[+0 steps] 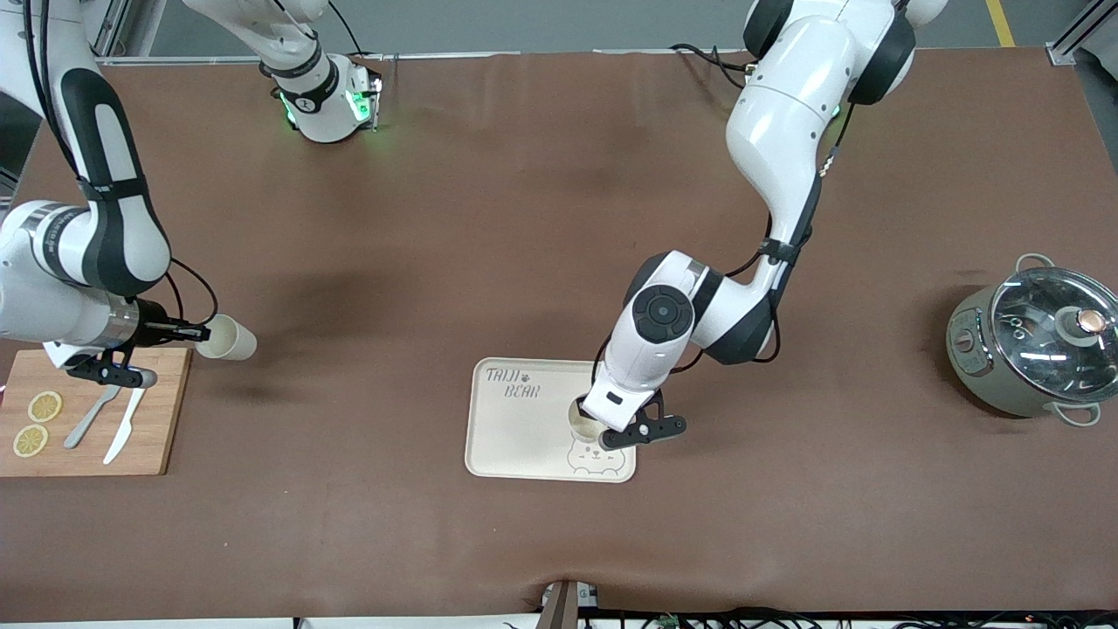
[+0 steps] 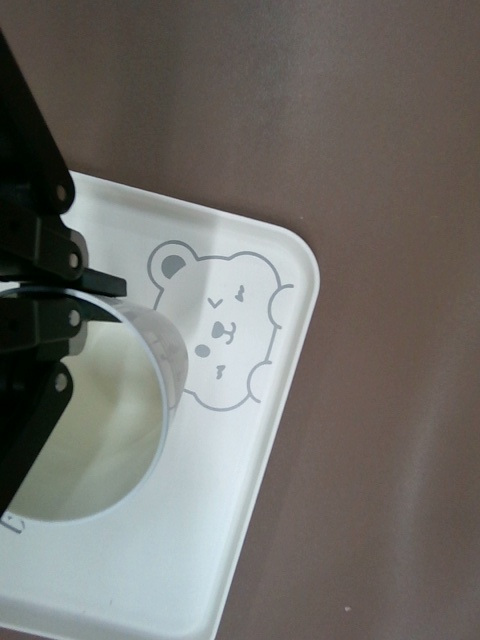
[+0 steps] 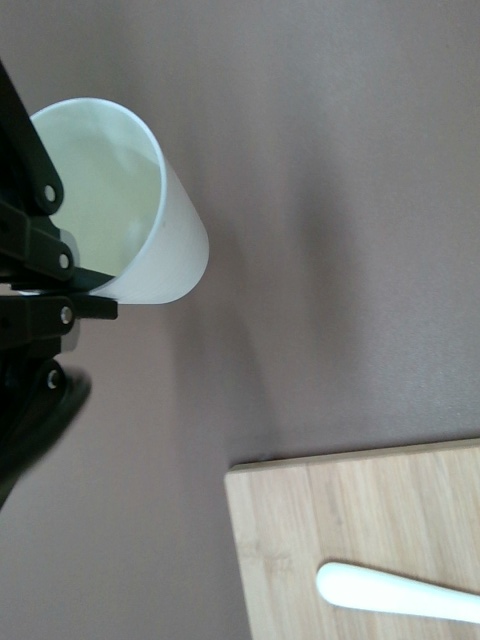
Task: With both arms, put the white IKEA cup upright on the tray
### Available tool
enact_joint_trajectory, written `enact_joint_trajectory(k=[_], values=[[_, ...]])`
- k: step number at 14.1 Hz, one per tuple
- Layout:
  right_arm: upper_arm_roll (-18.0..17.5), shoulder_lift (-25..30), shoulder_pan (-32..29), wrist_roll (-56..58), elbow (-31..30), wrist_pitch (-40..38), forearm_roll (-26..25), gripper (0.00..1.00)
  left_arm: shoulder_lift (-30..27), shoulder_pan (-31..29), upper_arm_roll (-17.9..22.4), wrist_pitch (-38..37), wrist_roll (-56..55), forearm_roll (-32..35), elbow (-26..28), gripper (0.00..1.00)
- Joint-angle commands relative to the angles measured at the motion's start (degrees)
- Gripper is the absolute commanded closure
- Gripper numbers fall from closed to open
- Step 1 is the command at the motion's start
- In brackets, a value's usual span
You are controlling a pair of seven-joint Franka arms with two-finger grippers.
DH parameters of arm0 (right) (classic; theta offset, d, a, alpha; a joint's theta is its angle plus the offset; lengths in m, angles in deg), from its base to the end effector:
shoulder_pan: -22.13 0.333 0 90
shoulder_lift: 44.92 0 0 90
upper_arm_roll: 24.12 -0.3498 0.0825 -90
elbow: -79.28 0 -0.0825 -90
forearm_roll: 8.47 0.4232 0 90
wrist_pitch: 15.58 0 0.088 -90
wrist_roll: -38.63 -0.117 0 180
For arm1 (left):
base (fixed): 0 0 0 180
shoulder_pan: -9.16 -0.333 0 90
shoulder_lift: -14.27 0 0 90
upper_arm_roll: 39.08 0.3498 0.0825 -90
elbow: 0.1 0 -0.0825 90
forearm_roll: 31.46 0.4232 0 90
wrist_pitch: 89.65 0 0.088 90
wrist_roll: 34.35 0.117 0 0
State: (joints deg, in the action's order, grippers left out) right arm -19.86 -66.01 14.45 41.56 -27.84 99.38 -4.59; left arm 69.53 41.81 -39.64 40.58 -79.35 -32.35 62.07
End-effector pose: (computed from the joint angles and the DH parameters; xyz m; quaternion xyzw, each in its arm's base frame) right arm 0.6328 -0.1267 0.2993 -0.9888 0.0947 0.1117 0.0300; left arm 0.7207 -0.4689 0.2482 0.9877 0.1089 0.0801 0.0782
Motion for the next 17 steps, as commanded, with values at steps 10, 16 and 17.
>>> enact_joint_trajectory(k=[10, 16, 17], values=[[0.22, 0.34, 2.41, -1.87, 8.86, -10.1, 0.6, 1.0, 2.83, 0.4, 0.56, 1.6, -0.26, 1.15, -1.43, 1.0], [0.22, 0.52, 3.64, -4.33, 9.38, -10.27, 0.6, 1.0, 3.28, 0.4, 0.65, 2.57, -0.26, 1.24, -1.0, 1.0], [0.13, 0.52, 3.99, -4.42, 9.56, -10.88, 0.68, 1.0, 3.36, 0.49, 0.65, 2.66, -0.26, 1.24, -1.0, 1.0]])
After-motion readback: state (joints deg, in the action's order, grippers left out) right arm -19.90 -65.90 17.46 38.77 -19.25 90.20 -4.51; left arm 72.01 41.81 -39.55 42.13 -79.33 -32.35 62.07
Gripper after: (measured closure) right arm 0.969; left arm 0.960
